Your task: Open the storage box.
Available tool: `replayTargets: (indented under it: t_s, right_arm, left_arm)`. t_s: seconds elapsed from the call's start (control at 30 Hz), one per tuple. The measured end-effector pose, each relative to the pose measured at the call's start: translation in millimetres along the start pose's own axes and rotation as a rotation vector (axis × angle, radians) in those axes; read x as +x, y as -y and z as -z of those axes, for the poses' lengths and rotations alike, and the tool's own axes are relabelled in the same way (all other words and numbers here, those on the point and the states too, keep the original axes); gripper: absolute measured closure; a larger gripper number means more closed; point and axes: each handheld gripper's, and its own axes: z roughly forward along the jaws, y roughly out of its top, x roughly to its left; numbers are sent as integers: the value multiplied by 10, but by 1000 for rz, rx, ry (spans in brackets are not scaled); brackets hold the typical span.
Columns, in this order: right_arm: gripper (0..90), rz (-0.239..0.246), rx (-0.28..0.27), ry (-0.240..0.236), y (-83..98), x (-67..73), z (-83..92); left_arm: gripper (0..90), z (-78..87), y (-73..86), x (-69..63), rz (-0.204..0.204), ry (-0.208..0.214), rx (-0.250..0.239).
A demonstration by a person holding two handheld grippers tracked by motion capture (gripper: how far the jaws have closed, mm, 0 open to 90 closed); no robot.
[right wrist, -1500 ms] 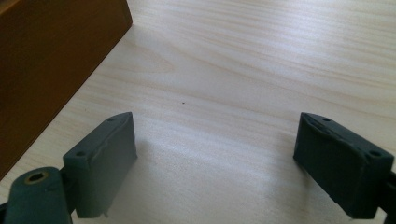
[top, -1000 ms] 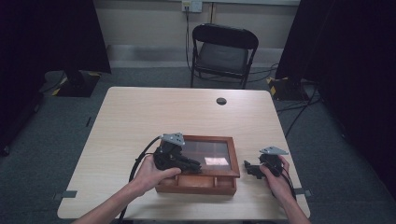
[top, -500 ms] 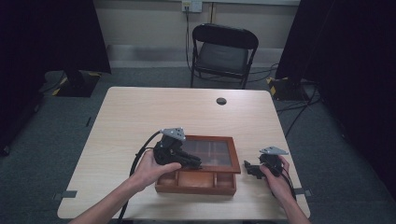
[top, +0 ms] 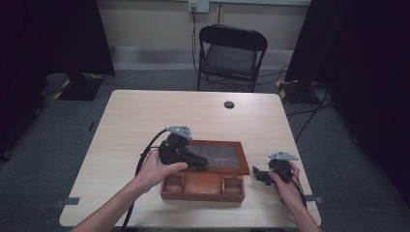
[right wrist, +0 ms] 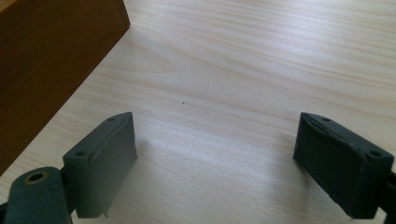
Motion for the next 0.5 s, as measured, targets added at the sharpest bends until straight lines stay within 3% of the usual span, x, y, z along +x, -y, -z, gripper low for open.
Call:
replayTargets:
  t_s: [0.5]
  right_arm:
    - [121,-1,0,0,0,1,-1]
  left_arm:
    - [814,50,-116,13,3,-14,-6]
